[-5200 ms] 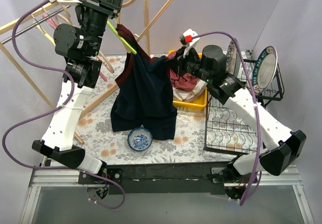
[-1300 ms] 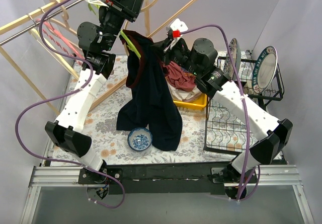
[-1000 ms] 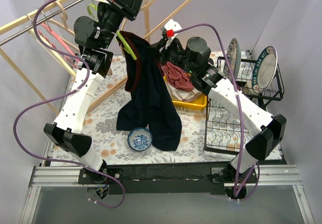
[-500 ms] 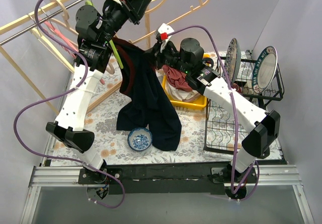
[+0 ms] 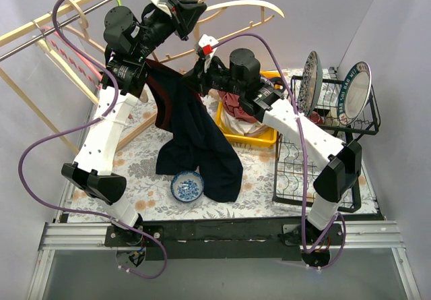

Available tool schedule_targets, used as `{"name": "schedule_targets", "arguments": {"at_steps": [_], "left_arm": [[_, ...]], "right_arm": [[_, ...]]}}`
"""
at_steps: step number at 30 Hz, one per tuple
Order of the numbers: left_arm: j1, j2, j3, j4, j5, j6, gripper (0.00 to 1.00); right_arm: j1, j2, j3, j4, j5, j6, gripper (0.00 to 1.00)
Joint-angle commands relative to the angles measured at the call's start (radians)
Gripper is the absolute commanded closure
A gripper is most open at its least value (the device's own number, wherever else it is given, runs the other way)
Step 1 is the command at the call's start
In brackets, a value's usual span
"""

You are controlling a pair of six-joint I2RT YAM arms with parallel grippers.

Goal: Remove the tank top from the hanger

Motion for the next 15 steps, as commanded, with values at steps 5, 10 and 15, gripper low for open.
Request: {"name": "schedule_targets", "arguments": {"at_steps": [5, 10, 15], "left_arm": [[0.008, -0.002, 0.026, 0.051, -0.001, 0.050, 1.00], [0.007, -0.020, -0.050, 0.194, -0.026, -0.099, 1.00], [0.007, -0.071, -0.162, 0.393, -0.133, -0.286, 1.00]], "right_arm": [[0.014, 0.015, 0.066, 0.002, -0.025, 0.005, 0.99], [0.014, 0.020, 0.054, 0.007, 0.013, 0.005, 0.99], [0.008, -0.009, 0.031, -0.001, 0.191, 0.005, 0.99]]}}
